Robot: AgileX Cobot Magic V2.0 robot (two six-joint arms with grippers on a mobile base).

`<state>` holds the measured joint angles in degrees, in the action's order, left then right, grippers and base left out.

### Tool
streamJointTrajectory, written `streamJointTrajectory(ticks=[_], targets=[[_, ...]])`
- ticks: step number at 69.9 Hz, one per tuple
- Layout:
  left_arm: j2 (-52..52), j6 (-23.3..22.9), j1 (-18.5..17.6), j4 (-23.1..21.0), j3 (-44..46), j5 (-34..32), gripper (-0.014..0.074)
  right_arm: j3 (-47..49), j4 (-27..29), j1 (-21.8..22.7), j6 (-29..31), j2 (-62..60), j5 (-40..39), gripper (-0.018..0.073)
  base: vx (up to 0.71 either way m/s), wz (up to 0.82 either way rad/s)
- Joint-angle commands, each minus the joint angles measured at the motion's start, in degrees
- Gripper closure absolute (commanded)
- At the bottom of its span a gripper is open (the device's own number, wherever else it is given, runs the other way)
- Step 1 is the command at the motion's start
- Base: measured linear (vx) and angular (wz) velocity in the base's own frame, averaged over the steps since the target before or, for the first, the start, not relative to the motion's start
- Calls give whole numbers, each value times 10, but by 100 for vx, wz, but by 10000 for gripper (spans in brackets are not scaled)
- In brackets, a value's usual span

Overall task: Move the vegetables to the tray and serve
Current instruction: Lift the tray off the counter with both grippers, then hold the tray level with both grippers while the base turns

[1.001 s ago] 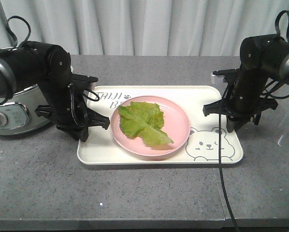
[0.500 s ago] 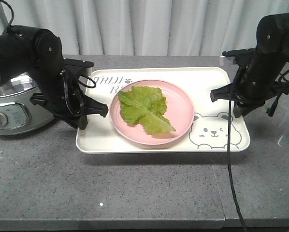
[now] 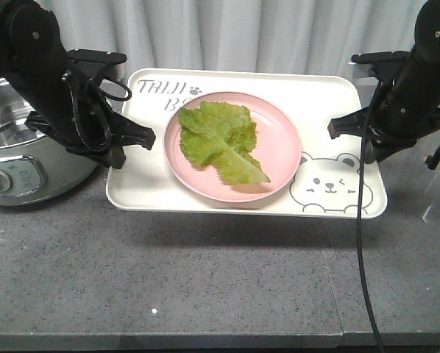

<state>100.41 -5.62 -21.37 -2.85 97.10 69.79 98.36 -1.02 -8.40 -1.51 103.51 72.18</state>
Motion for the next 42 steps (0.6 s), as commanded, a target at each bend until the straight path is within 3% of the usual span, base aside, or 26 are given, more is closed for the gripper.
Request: streamJointTrajectory(ticks=[1,42], targets=[[-39,15,-9,-46,22,-47,603,19,38,-6,18,-42,9,565,0,0],[-42,15,-9,-45,22,-45,603,19,36,-6,15,-52,13,565,0,0]])
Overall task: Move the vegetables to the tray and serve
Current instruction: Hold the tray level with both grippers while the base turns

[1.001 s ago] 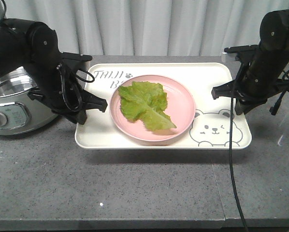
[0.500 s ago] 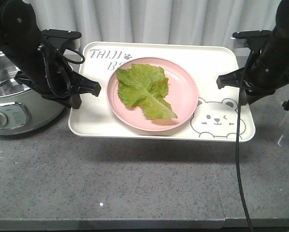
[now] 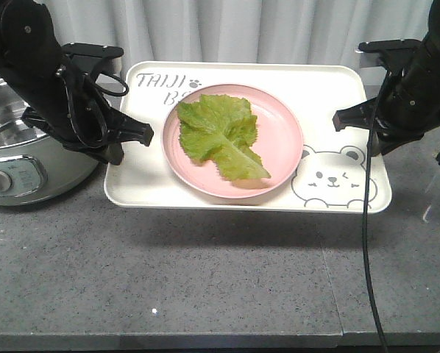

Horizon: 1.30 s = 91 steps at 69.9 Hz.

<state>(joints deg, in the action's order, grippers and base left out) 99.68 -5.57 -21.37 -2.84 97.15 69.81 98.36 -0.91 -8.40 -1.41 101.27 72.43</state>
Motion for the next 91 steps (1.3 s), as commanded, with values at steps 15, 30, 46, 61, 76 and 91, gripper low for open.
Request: streamJointTrajectory(ticks=[15,30,46,61,76,91], targets=[[-35,14,-9,-46,22,-44,603,19,35,-6,14,-30,11,565,0,0],[-35,14,-9,-46,22,-43,603,19,35,-6,14,-30,11,565,0,0],[-35,14,-9,-46,22,-43,603,19,36,-6,14,-30,11,565,0,0],[-35,14,-9,-46,22,-43,603,19,36,-6,14,-30,11,565,0,0],[-35,14,-9,-46,22,-43,603,19,36,-6,14,-30,11,565,0,0],[-35,14,-9,-46,22,-43,603,19,36,-6,14,-30,11,565,0,0]])
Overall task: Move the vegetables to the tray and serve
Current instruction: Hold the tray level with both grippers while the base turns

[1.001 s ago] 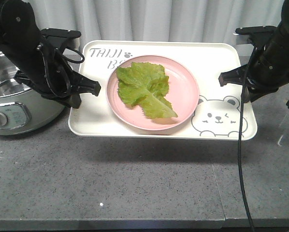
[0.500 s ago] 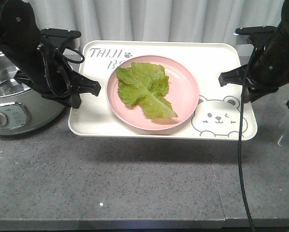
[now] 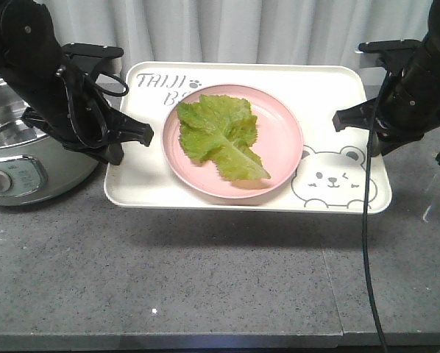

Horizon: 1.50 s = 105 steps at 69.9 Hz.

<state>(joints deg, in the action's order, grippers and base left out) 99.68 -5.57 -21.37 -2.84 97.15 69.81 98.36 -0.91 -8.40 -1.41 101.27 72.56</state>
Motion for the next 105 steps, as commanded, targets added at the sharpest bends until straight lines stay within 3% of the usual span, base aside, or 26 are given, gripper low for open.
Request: streamJointTrajectory(ticks=[1,105], targets=[[-35,14,-9,-46,22,-43,603,19,36,-6,14,-30,9,565,0,0],[-35,14,-9,-46,22,-43,602,19,36,-6,14,-30,9,565,-1,-8]])
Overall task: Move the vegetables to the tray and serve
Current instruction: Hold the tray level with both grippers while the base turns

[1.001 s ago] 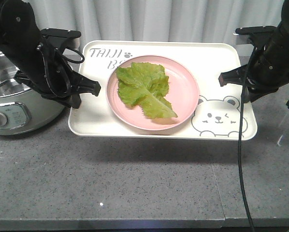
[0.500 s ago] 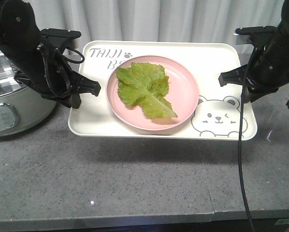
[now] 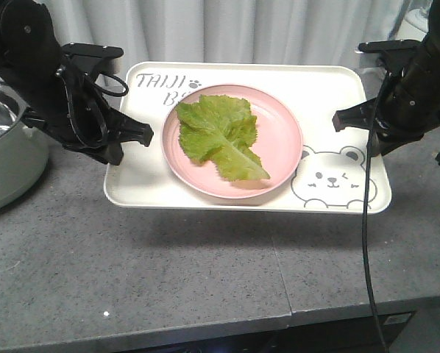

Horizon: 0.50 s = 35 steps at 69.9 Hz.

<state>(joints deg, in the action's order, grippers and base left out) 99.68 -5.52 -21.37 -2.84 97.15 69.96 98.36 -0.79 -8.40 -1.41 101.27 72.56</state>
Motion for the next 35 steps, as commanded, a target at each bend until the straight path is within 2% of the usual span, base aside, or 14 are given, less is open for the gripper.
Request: streamJointTrajectory(ticks=[1,35], targets=[[-35,14,-9,-46,22,-45,602,19,35,-6,14,-30,9,565,1,-24],[-35,14,-9,-46,22,-45,602,19,35,-6,14,-30,9,565,1,-28]])
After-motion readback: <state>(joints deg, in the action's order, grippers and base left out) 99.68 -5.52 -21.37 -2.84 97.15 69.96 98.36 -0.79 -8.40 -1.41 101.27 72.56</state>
